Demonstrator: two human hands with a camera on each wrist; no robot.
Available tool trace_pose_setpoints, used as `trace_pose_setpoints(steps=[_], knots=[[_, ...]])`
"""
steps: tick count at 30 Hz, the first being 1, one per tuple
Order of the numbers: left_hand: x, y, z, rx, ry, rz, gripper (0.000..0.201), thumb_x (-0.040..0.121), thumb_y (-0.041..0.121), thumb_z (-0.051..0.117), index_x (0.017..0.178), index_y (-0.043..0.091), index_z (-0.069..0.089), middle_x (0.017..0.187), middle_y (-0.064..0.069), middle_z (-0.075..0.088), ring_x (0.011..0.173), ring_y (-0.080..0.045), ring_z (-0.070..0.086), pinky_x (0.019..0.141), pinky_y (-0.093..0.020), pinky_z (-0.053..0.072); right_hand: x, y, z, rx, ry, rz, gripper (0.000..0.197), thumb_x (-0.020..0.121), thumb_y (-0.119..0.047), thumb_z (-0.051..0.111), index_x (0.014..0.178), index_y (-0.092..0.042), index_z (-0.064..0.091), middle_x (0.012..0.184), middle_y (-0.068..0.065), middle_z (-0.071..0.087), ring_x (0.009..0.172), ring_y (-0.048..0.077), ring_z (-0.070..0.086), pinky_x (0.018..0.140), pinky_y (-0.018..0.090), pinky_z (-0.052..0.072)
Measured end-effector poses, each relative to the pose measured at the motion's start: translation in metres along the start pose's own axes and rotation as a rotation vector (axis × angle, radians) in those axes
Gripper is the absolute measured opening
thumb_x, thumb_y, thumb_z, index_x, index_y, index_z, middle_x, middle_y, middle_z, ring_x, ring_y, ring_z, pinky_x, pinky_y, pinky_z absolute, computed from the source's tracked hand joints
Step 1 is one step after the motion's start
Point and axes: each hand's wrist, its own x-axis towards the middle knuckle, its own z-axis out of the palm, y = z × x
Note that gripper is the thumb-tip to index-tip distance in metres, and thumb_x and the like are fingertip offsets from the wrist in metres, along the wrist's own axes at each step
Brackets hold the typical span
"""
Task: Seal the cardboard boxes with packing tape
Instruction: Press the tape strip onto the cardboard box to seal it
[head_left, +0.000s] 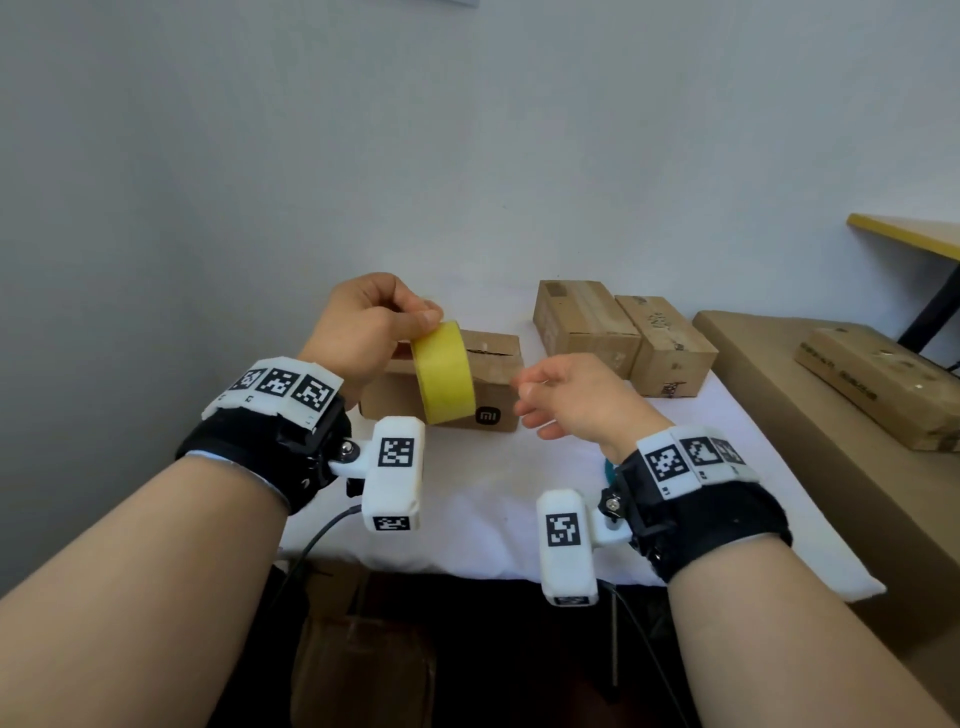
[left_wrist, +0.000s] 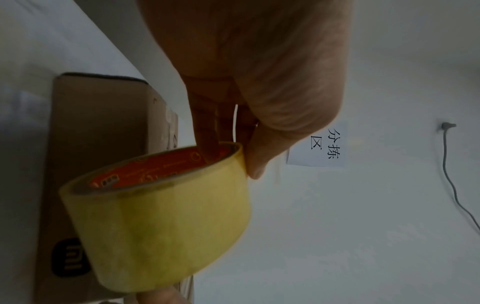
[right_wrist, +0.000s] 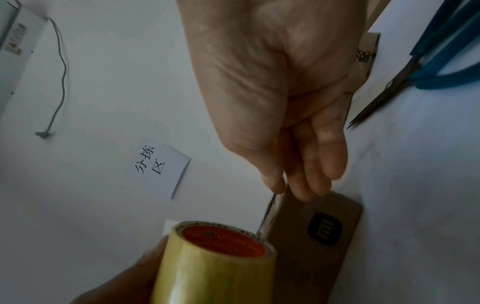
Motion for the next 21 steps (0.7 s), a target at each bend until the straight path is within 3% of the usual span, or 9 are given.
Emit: trace_pose_setpoints(steps=[6, 11, 15, 18, 21], knots=[[-0.006, -0.003, -0.004, 0.115, -0.075, -0.035, 0.022, 0.082, -0.008, 0.071, 0.070, 0.006, 0.059, 0.084, -0.006, 0.073, 0.070, -0.013, 0.067, 0.062, -0.022, 0.054, 0.009, 0.003, 0.011, -0.150, -0.041, 0.026, 0.036, 0.102, -0.015, 0.057, 0.138, -0.018, 0.059, 0.107, 0.000, 0.066, 0.097, 0.015, 0.068, 0.076, 0.027, 0.057], [-0.009, -0.009, -0.004, 0.181, -0.090, -0.066, 0.021, 0.083, -0.009, 0.071, 0.071, 0.005, 0.059, 0.085, -0.008, 0.073, 0.070, -0.008, 0.069, 0.065, -0.023, 0.054, 0.008, -0.001, 0.004, -0.166, 0.041, 0.090, 0.024, 0.100, -0.007, 0.055, 0.117, -0.017, 0.068, 0.104, 0.006, 0.071, 0.093, 0.018, 0.071, 0.072, 0.027, 0.059], [-0.010, -0.013, 0.002, 0.231, -0.137, -0.089, 0.021, 0.083, -0.005, 0.073, 0.071, 0.007, 0.061, 0.085, -0.007, 0.073, 0.082, -0.017, 0.071, 0.070, -0.027, 0.058, 0.004, -0.001, -0.008, -0.167, 0.111, 0.152, 0.023, 0.102, -0.004, 0.050, 0.110, -0.013, 0.069, 0.103, 0.009, 0.073, 0.096, 0.021, 0.070, 0.078, 0.029, 0.058], [-0.013, -0.014, 0.010, 0.271, -0.194, -0.134, 0.020, 0.083, -0.004, 0.074, 0.073, 0.008, 0.061, 0.085, -0.014, 0.070, 0.079, -0.022, 0.068, 0.071, -0.034, 0.059, 0.002, 0.002, -0.020, -0.191, 0.149, 0.207, 0.020, 0.101, -0.002, 0.050, 0.103, -0.010, 0.069, 0.100, 0.011, 0.073, 0.084, 0.019, 0.068, 0.076, 0.029, 0.056], [-0.017, -0.013, 0.020, 0.286, -0.245, -0.162, 0.016, 0.083, -0.004, 0.074, 0.076, 0.005, 0.063, 0.077, -0.008, 0.071, 0.075, -0.020, 0.068, 0.077, -0.041, 0.061, 0.004, 0.015, -0.034, -0.316, 0.211, 0.220, 0.017, 0.097, -0.005, 0.054, 0.092, -0.011, 0.070, 0.099, 0.016, 0.071, 0.082, 0.023, 0.062, 0.085, 0.040, 0.057]])
